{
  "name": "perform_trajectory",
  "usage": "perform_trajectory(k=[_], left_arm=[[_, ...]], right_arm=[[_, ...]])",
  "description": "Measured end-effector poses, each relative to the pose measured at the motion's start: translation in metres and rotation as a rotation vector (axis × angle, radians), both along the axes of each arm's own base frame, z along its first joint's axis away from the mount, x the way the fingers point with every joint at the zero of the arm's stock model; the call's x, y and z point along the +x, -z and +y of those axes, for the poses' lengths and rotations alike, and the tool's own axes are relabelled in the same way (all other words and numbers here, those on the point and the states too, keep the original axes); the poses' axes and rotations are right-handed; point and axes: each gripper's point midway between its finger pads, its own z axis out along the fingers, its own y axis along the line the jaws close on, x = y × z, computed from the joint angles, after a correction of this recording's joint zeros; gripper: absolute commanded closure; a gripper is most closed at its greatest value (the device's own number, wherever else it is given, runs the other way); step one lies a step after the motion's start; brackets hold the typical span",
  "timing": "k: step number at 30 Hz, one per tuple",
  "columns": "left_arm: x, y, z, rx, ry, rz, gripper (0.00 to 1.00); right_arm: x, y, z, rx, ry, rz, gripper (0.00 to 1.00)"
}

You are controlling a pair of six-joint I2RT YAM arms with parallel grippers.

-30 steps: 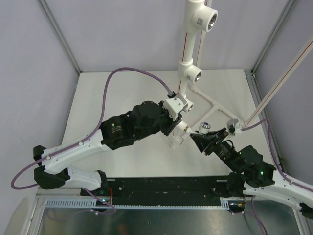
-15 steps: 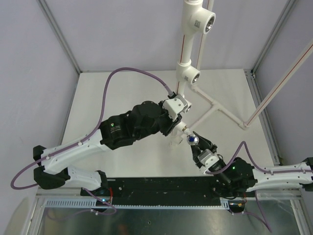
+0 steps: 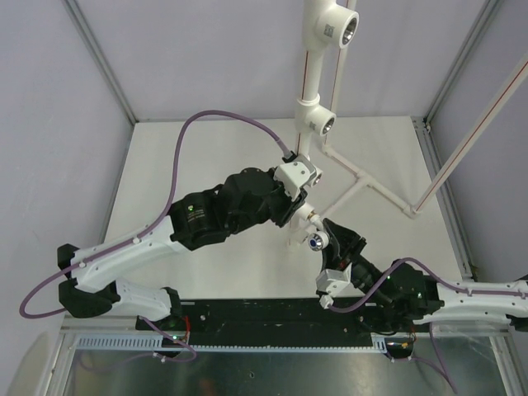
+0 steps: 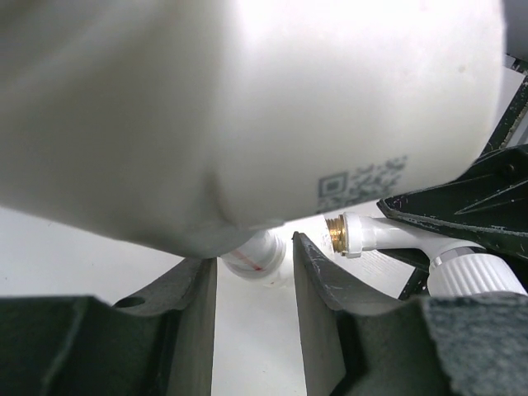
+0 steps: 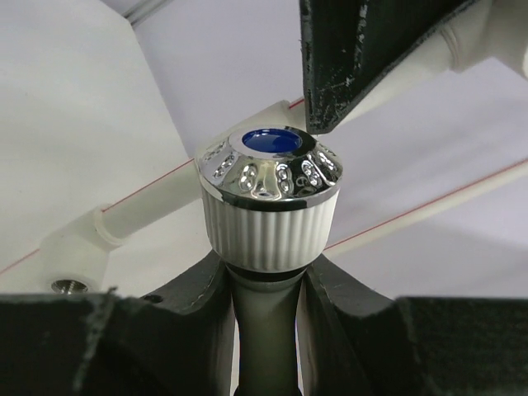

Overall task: Install the water faucets
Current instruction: Install the water faucet onto the adaptor.

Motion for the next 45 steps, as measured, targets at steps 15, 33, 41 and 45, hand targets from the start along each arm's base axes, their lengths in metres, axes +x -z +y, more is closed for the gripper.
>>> perform_trajectory(k=[15,33,41,45], left_arm=[[0.001,0.000,0.006,0.008,-0.015,-0.006,0.63],[0.000,0.003,0.020,0.046,-0.031,-0.009,0.64],[0.000,0.002,0.026,0.052,-0.044,-0.008,0.64],[0.000,0.002,0.027,0.054,-0.048,-0.010,0.64]], right_arm=[[0.002,-0.004,0.006,-0.356,-0.071,-0.186,1.00],[0.001,0.004,0.023,-0.119,-0.153,-0.111,1.00],[0.001,0.004,0.030,0.153,-0.240,0.140,1.00],[0.002,0.003,0.032,0.312,-0.251,0.301,1.00]])
